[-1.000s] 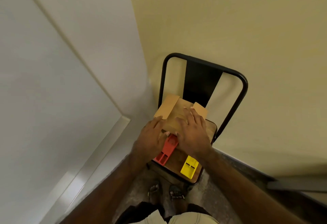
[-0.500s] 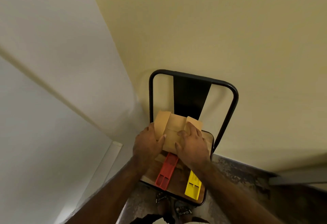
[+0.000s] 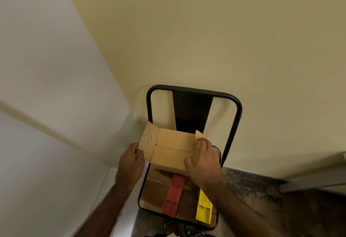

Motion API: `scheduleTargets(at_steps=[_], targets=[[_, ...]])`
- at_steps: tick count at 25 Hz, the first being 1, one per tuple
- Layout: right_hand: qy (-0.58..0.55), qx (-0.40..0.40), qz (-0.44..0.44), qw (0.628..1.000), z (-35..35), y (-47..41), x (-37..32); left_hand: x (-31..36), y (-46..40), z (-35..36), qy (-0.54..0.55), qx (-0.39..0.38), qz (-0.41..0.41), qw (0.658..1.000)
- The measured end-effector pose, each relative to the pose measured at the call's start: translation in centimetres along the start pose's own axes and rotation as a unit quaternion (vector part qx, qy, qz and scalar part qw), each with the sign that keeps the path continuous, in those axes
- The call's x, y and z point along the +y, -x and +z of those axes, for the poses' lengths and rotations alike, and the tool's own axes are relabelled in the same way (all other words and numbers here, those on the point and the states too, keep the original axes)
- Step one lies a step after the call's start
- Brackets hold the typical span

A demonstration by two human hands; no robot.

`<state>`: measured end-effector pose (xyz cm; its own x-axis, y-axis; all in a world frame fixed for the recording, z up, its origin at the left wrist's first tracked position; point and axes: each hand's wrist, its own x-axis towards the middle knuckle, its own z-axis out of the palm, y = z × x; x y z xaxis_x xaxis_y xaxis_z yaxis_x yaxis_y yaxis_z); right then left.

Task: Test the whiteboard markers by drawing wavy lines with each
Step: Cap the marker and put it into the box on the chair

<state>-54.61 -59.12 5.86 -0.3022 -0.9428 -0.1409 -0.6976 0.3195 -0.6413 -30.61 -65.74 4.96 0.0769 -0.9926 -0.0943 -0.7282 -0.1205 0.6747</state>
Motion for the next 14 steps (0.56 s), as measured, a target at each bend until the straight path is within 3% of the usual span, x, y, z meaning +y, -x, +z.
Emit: scheduleTargets(at_steps=[7, 10, 12, 14], targets=[[-0.18, 0.068, 0.119, 0.974, -3.1, 0.8, 4.3, -1.9, -2.2, 0.4, -0.05, 0.026, 0.016, 0.998], [-0.177, 0.065, 0.173, 0.967, -3.0, 0.7, 6.7, -2.7, -2.6, 0.9, -0.106, 0.019, 0.026, 0.994], [-0.158, 0.044, 0.199, 0.966, -2.5, 0.5, 7.3, -2.7, -2.7, 1.3, -0.172, 0.025, 0.079, 0.982], [-0.036, 0.073, 0.131, 0.988, -2.4, 0.3, 7.0, -1.4, -2.6, 1.6, -0.22, 0.043, 0.156, 0.962]])
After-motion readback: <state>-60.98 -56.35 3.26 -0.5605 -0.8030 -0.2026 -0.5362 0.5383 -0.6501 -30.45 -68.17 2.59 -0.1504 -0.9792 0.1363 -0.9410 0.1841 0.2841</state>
